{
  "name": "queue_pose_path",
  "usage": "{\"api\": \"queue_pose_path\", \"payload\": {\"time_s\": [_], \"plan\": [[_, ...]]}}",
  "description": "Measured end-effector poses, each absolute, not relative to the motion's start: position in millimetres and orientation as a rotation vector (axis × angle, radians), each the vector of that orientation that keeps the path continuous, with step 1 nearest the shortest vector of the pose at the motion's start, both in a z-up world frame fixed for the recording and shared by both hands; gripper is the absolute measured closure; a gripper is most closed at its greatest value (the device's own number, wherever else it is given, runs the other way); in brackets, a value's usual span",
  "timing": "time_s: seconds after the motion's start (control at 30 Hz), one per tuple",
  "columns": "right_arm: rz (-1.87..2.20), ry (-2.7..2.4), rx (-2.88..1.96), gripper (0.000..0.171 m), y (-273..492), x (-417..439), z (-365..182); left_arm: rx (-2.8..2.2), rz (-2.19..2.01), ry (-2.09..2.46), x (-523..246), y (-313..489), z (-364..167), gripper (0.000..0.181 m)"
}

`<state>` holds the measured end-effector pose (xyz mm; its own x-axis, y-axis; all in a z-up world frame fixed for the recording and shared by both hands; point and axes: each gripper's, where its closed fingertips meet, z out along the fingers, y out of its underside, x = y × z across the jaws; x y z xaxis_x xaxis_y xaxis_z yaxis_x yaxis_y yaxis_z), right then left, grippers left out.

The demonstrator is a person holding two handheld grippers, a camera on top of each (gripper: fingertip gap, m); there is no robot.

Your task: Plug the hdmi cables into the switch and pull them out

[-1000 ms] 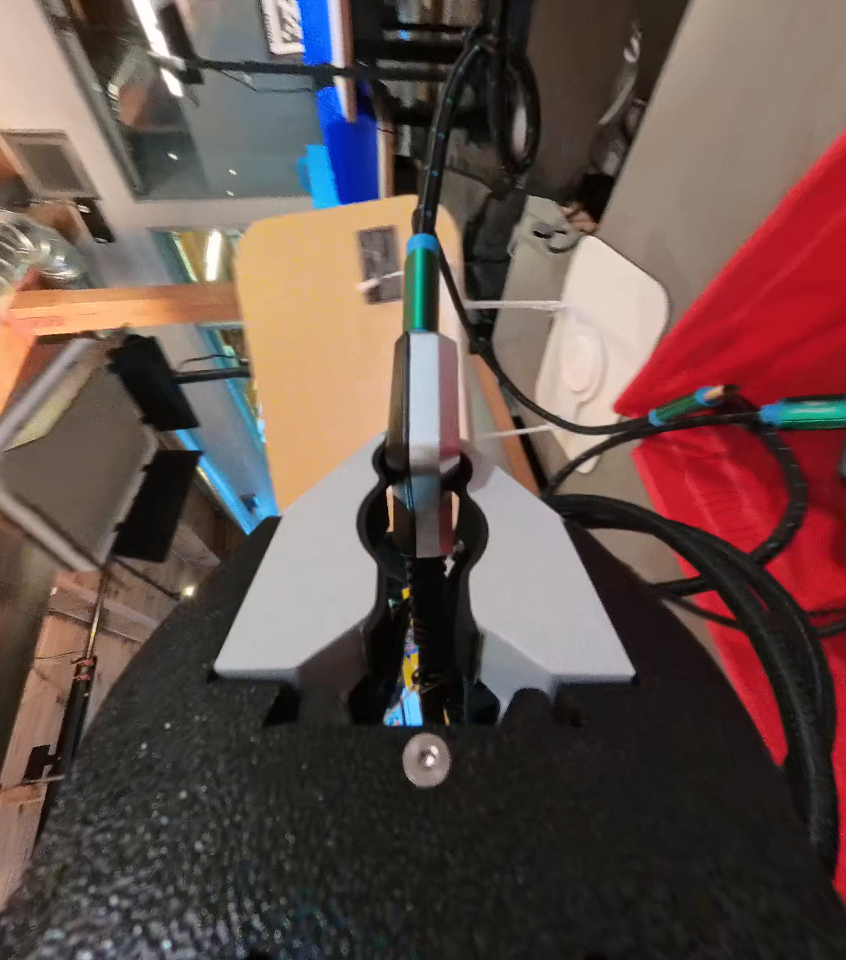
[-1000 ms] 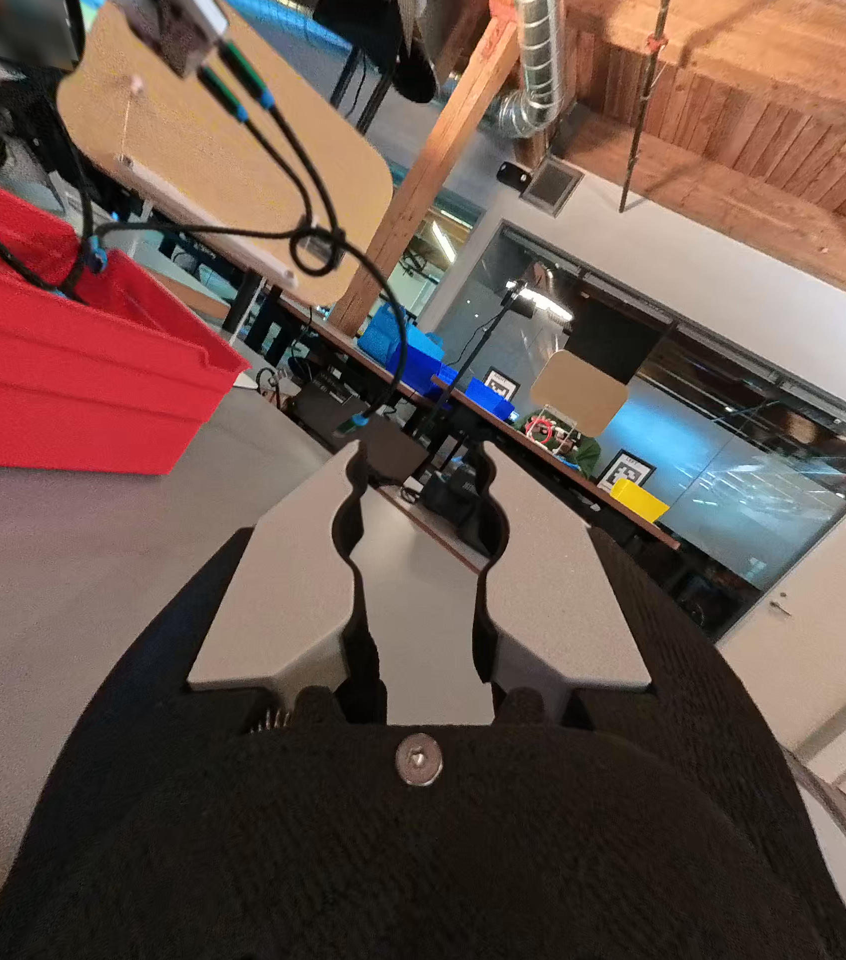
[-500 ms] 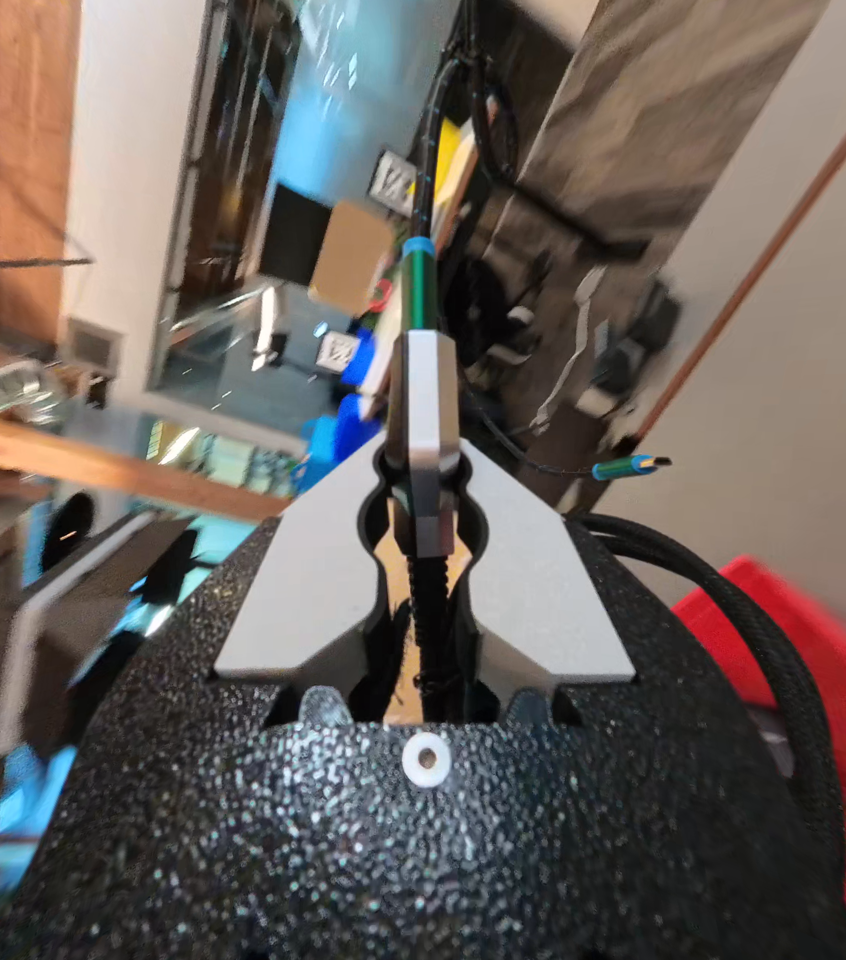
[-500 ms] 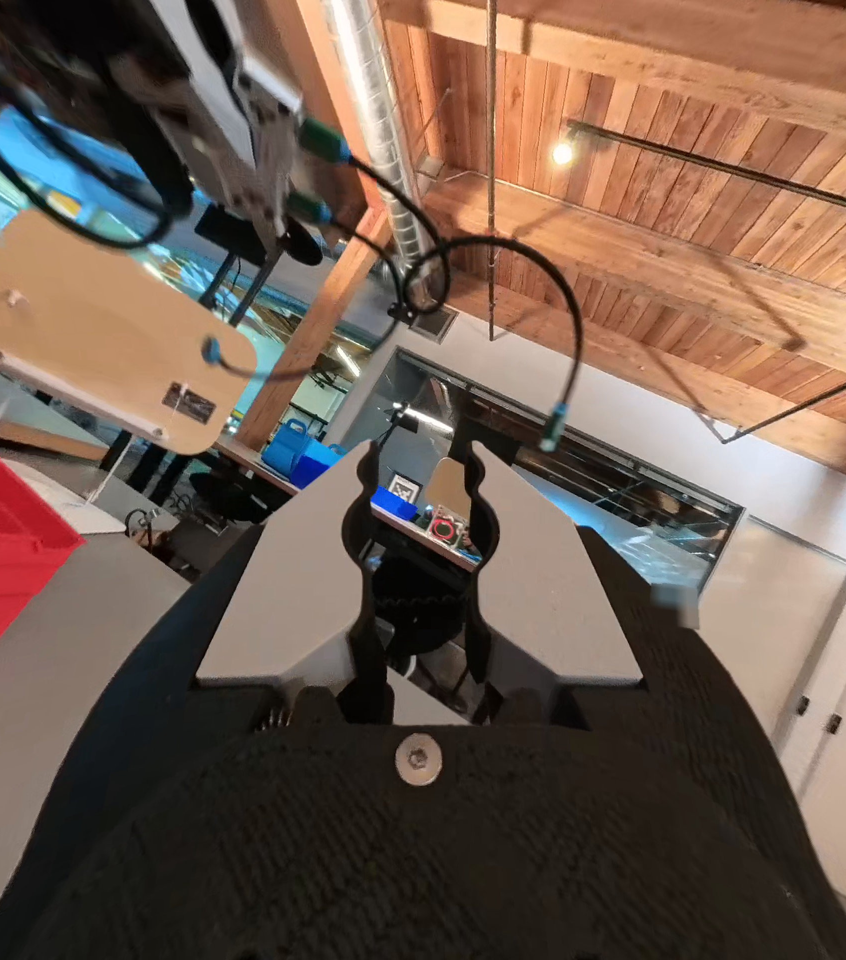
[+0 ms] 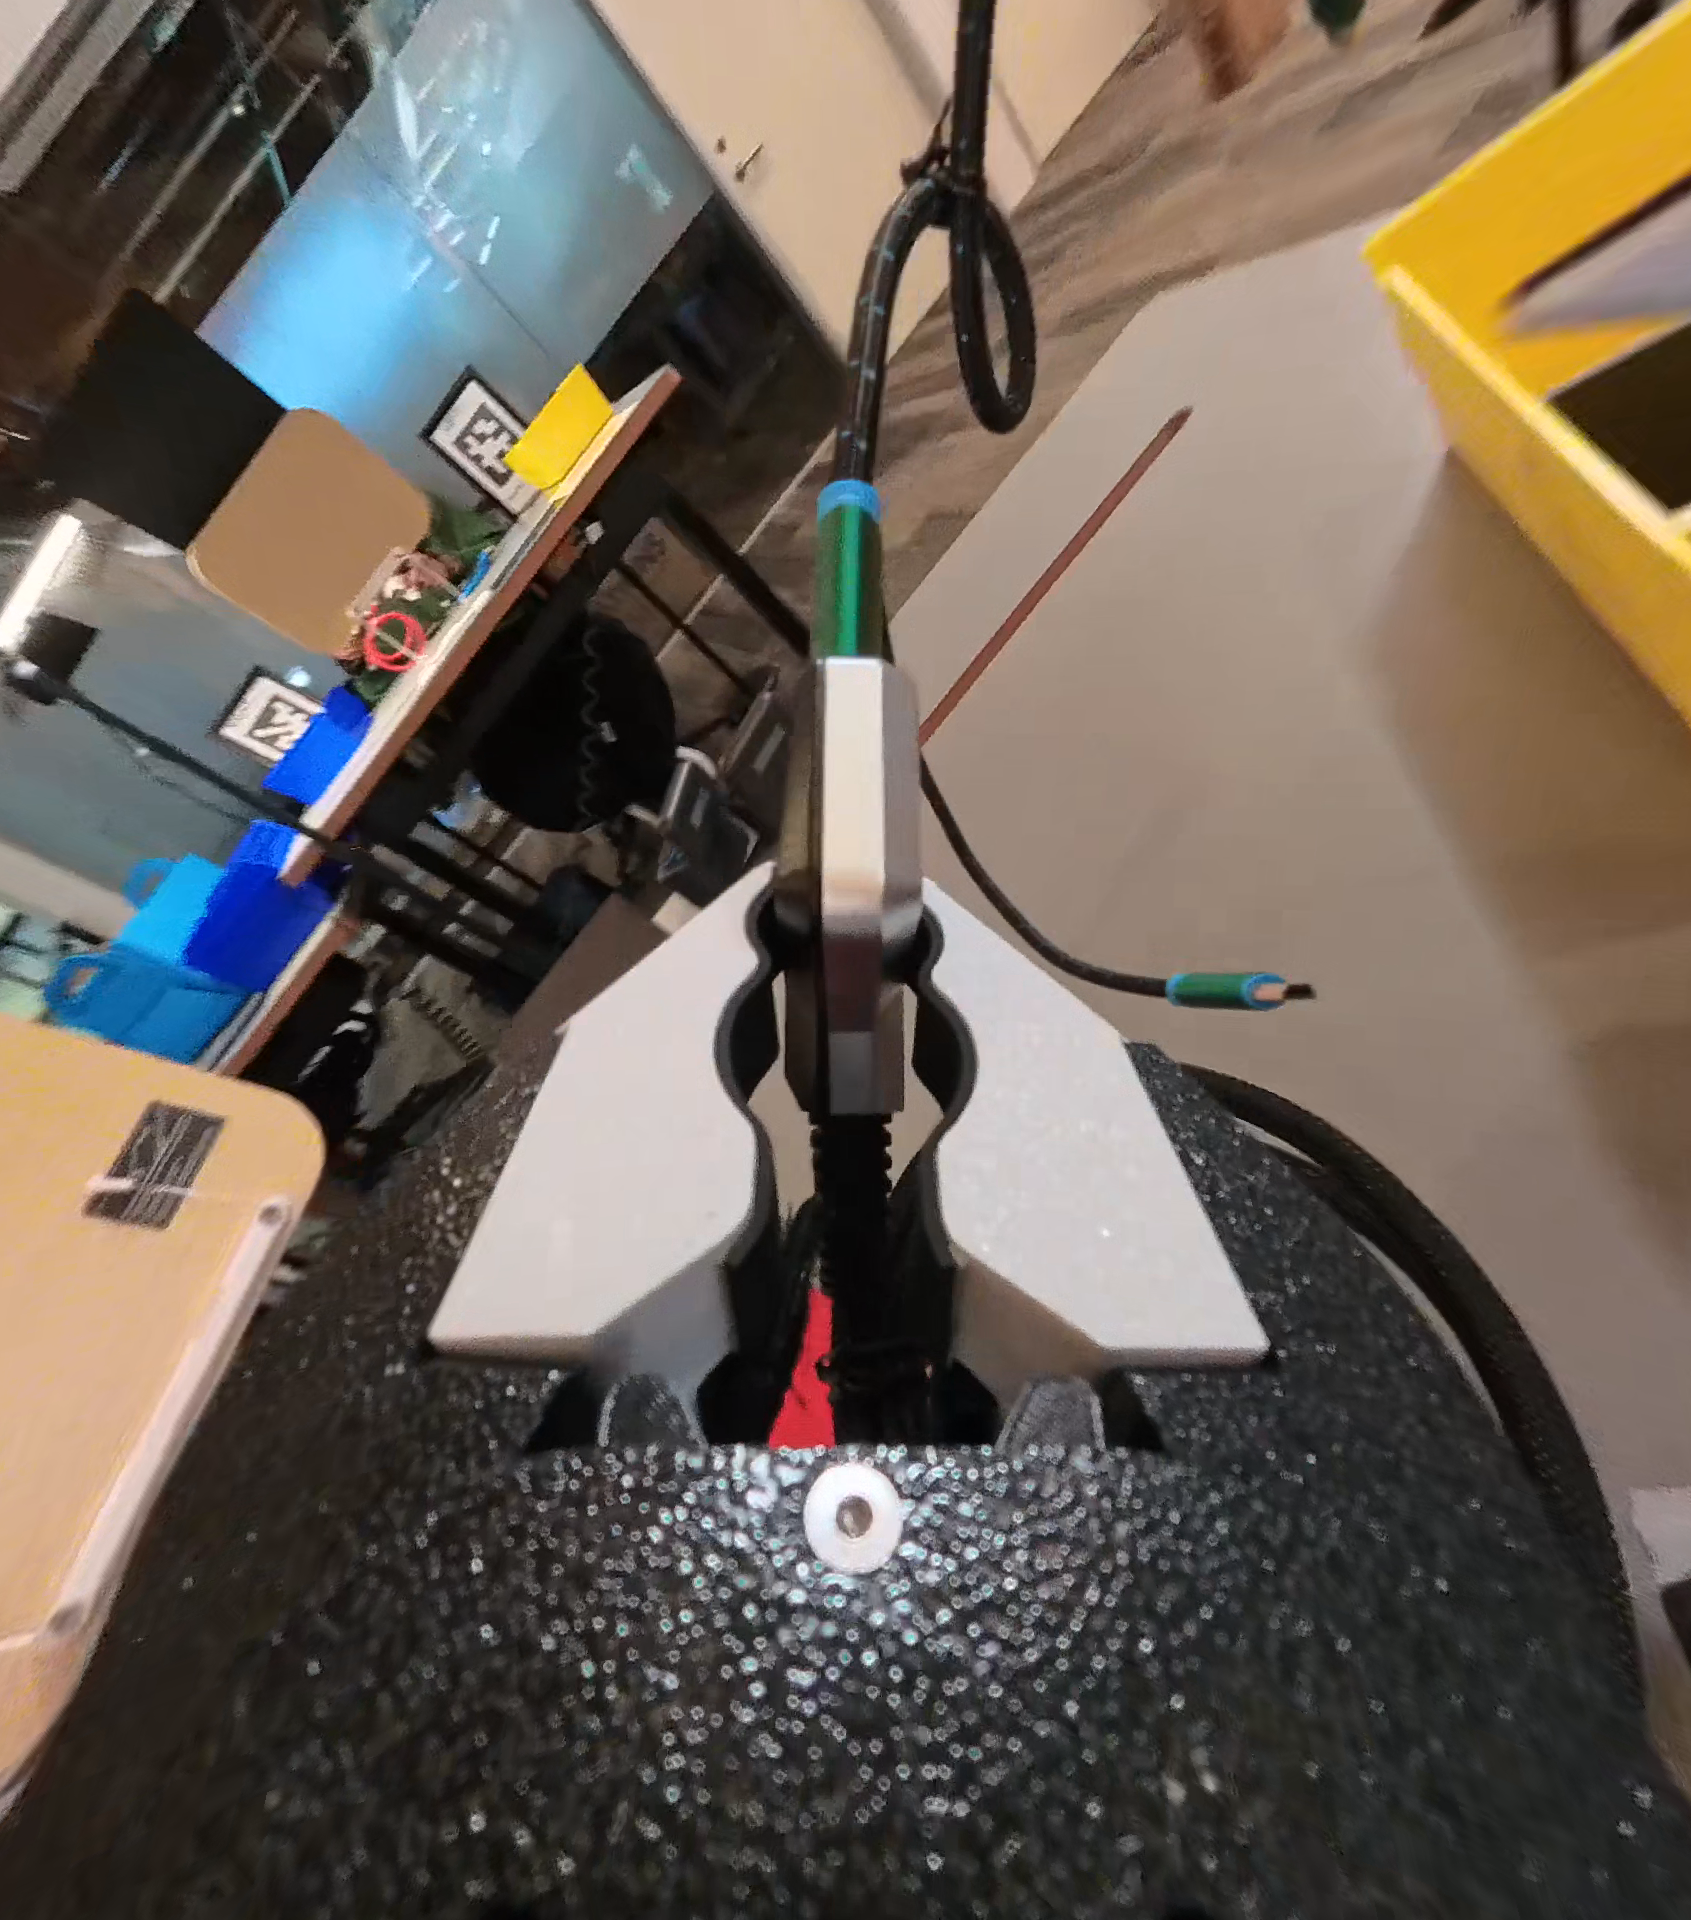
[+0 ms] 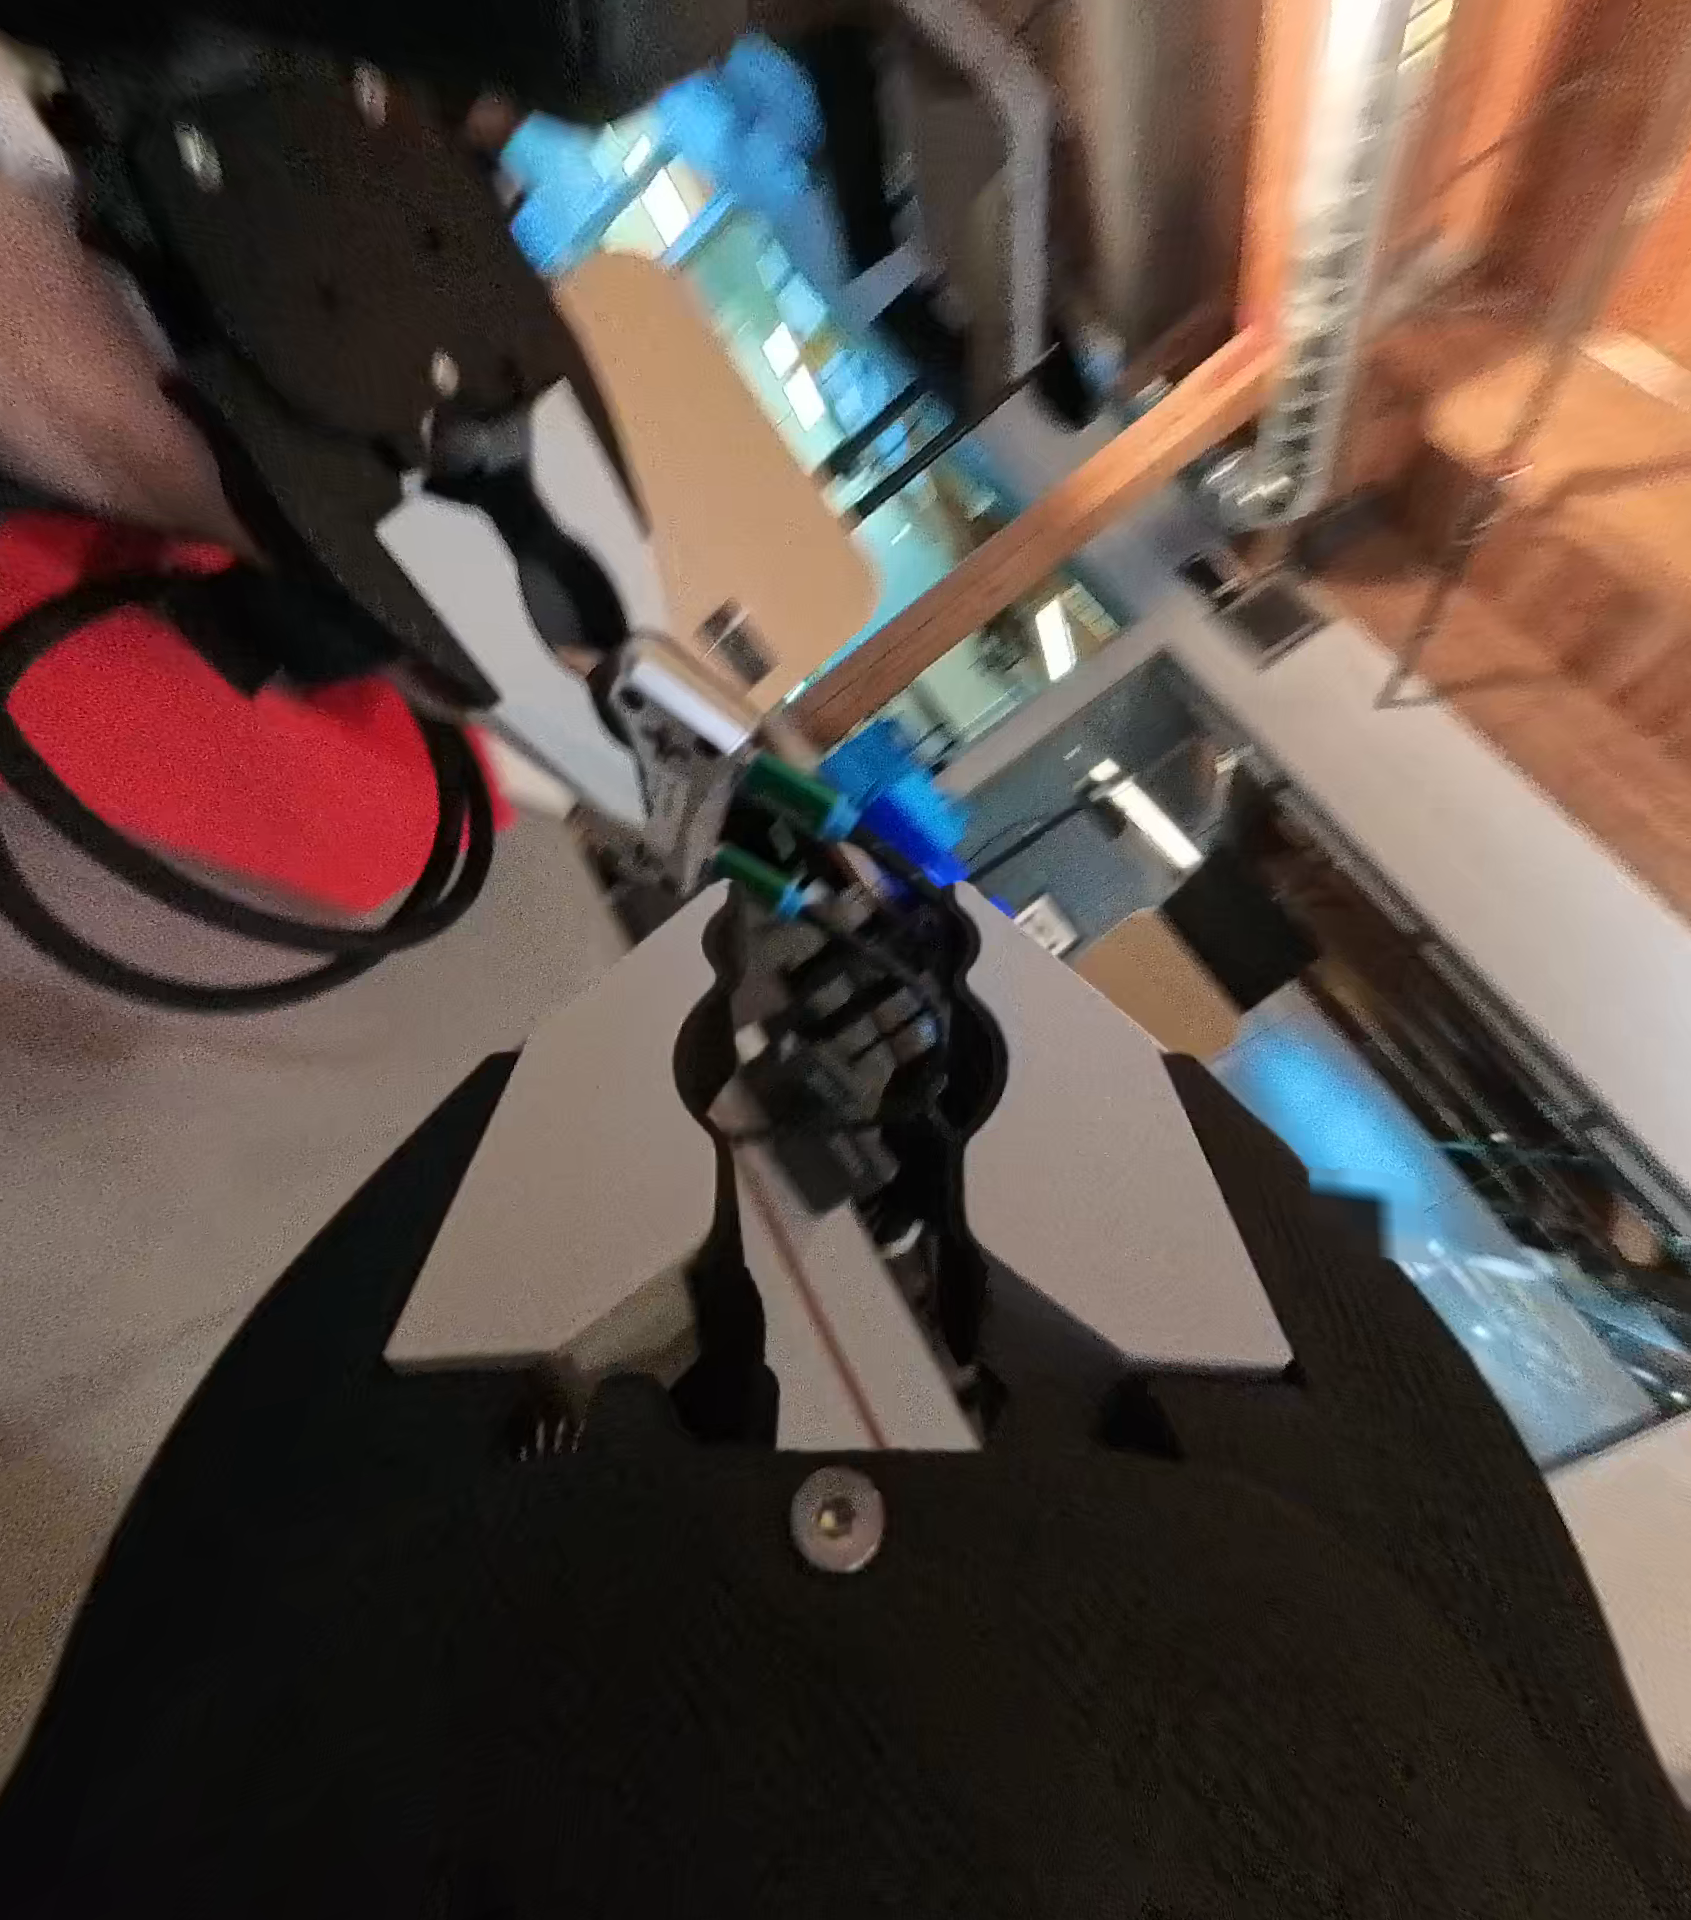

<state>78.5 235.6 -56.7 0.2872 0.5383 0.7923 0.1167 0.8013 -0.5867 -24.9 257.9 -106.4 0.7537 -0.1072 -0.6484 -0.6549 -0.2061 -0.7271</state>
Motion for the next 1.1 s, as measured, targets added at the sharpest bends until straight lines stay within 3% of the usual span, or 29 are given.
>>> {"api": "queue_pose_path", "payload": {"time_s": [0.1, 0.27, 0.4, 0.47, 0.83, 0.87, 0.9, 0.97, 1.1], "plan": [[0.171, -1.449, -0.681, 0.126, 240, 47, -96, -1.723, 0.730, 0.656, -30, 245, -133, 0.163], [-0.040, -1.574, -0.513, 0.124, 228, 4, -137, -1.689, 0.954, 0.807, -37, 222, -158, 0.163], [-0.064, -1.628, -0.419, 0.136, 216, -15, -160, -1.680, 1.017, 0.925, -38, 207, -176, 0.163], [-0.078, -1.660, -0.374, 0.159, 209, -21, -171, -1.685, 1.013, 0.953, -40, 201, -184, 0.163], [0.042, -1.804, -0.326, 0.161, 197, -36, -218, -1.760, 0.933, 1.054, -54, 189, -228, 0.162], [0.040, -1.817, -0.339, 0.161, 198, -36, -221, -1.763, 0.946, 1.074, -54, 190, -231, 0.160], [0.046, -1.827, -0.347, 0.161, 197, -36, -225, -1.731, 0.951, 1.099, -50, 192, -231, 0.143], [0.056, -1.842, -0.354, 0.161, 193, -38, -230, -1.658, 0.937, 1.187, -35, 192, -233, 0.162], [0.033, -1.824, -0.318, 0.161, 188, -33, -238, -1.654, 0.903, 1.213, -28, 188, -240, 0.163]]}}
